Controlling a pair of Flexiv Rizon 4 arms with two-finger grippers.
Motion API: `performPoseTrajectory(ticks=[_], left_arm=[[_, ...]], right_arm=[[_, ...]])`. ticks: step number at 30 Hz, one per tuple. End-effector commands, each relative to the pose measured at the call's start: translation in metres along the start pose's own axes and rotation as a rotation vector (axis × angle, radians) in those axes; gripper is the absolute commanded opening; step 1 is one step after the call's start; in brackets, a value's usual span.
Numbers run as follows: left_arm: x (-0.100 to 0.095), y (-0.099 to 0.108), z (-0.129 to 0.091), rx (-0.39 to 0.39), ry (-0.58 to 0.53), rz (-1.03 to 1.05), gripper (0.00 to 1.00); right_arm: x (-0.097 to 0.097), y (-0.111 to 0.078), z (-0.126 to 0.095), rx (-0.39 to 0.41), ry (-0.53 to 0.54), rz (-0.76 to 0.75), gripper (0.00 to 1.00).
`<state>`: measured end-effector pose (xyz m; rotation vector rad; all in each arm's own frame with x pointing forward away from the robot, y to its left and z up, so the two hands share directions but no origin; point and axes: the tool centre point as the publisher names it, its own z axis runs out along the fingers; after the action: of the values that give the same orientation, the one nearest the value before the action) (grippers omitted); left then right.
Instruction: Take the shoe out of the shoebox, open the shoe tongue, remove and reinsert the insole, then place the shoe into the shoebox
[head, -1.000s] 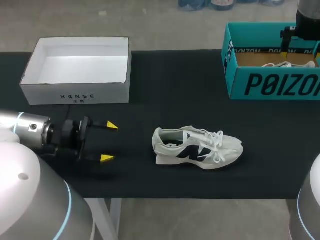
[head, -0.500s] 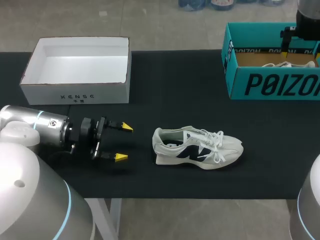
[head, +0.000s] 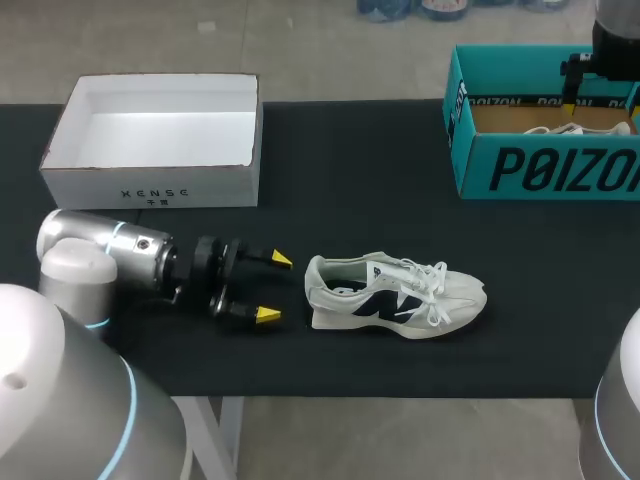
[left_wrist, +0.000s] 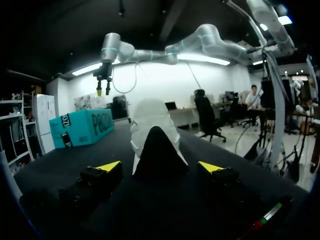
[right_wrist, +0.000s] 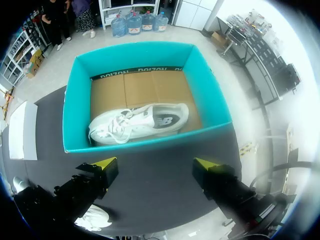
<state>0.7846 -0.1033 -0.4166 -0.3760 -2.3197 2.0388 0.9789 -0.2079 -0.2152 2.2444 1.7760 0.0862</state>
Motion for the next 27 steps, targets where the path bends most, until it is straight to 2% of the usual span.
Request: performPoseTrajectory(ticks=[1,11,17,27], left_arm=[[-0.011,0.004,0.015,0.012,0.015,-0.002,1.0],[-0.005,0.003,0.033,0.009,0.03,-0.015,1.0],[0.003,0.005,0.036,-0.01,0.019,-0.033,1.0],[0.003,0.003,0.04,-0.016,-0.044,-0.058,1.0]], right_arm=[[0.0,-0.001,0.0,-0.002,0.0,0.0,1.0],[0.0,-0.001,0.0,-0.002,0.0,0.0,1.0],[0.0,-0.001,0.0,-0.002,0.0,0.0,1.0],[0.0,-0.001,0.0,-0.002,0.0,0.0,1.0]])
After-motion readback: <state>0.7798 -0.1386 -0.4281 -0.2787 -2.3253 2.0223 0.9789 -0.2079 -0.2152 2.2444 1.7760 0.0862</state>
